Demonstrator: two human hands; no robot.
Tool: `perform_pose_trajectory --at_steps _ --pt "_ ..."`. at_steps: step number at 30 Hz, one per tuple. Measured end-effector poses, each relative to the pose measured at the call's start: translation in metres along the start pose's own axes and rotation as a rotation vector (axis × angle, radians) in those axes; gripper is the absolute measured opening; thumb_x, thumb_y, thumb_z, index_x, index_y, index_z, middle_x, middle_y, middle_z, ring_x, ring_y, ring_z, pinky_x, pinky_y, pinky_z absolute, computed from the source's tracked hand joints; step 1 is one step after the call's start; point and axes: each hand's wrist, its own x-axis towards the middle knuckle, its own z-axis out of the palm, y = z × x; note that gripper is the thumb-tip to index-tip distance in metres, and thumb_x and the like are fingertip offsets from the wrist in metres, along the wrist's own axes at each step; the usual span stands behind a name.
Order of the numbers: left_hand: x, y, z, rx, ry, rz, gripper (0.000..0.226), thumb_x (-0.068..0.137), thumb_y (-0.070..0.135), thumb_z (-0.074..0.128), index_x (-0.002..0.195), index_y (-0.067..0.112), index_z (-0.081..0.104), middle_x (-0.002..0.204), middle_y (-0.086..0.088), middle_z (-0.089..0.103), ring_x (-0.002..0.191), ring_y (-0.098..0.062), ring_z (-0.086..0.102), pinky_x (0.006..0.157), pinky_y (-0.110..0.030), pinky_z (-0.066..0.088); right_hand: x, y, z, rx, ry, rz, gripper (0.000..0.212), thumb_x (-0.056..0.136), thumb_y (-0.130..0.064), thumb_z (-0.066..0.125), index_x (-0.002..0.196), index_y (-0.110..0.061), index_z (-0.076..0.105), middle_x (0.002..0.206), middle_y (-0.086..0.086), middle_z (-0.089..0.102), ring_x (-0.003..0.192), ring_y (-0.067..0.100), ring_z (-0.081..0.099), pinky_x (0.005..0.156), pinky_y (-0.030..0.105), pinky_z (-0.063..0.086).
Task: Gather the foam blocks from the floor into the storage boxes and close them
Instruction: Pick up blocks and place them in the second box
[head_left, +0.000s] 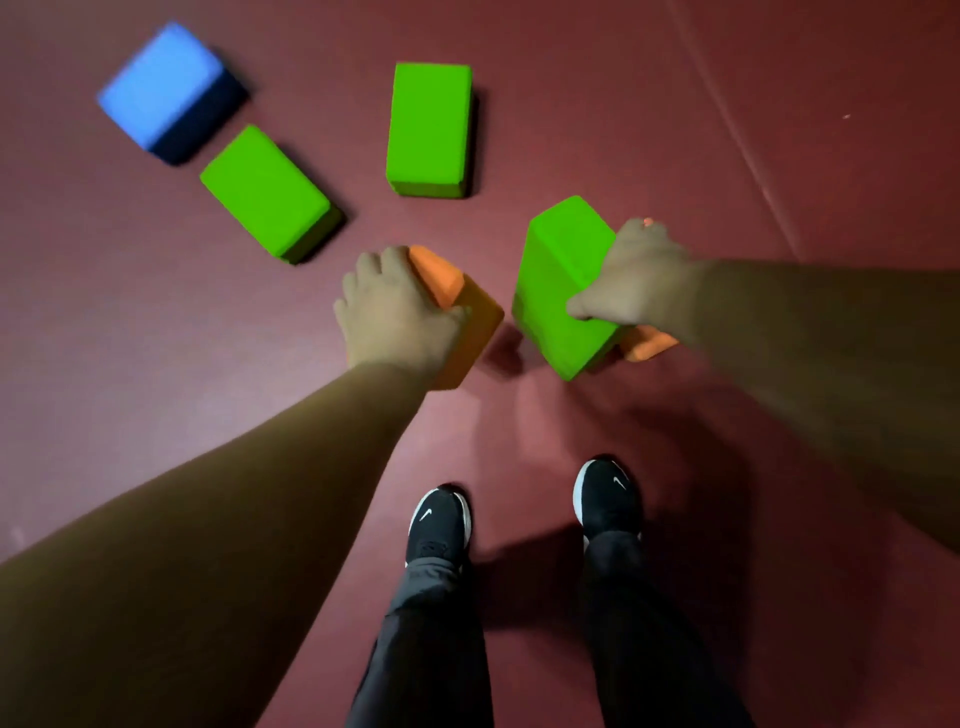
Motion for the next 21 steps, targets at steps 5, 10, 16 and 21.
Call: perform_pose_trajectory --at_steps 5,10,16,21 --pt "-0.036 0.054 -0.052 0.111 -0.113 0.309 0.081 0.065 0.064 0.063 0.128 0.015 0.055 0.126 -0.012 0.055 0.117 -0.040 0.051 0.093 -0.047 0.042 -0.063 0.032 -0.002 0.113 0.150 0.094 0.088 0.071 -0.045 0.082 0.142 -0.007 0.045 0.141 0.017 0.049 0.128 0.039 0.056 0.103 0.046 0.048" --pt "-0.080 0.093 -0.059 0.243 -0.253 0.589 0.084 0.067 0.066 0.065 0.133 0.016 0.051 0.130 -0.013 0.051 0.120 -0.039 0.047 0.097 -0.048 0.040 -0.125 0.081 0.035 0.252 0.195 0.289 0.100 0.061 -0.050 0.085 0.140 -0.008 0.042 0.139 0.016 0.048 0.126 0.038 0.056 0.103 0.046 0.050" --pt "-0.140 0.113 -0.020 0.412 -0.395 0.730 0.078 0.076 0.061 0.067 0.137 0.017 0.045 0.131 -0.017 0.052 0.122 -0.042 0.047 0.100 -0.050 0.040 -0.185 0.142 0.105 0.384 0.170 0.467 0.102 0.061 -0.054 0.089 0.138 -0.009 0.040 0.137 0.017 0.049 0.128 0.038 0.055 0.101 0.045 0.048" --pt "-0.215 0.125 0.026 0.425 -0.561 0.743 0.085 0.072 0.064 0.072 0.137 0.021 0.040 0.128 -0.014 0.049 0.114 -0.043 0.059 0.095 -0.058 0.049 -0.226 0.218 0.154 0.437 0.102 0.459 0.097 0.074 -0.059 0.082 0.143 -0.001 0.045 0.143 0.024 0.051 0.130 0.041 0.055 0.102 0.043 0.048"
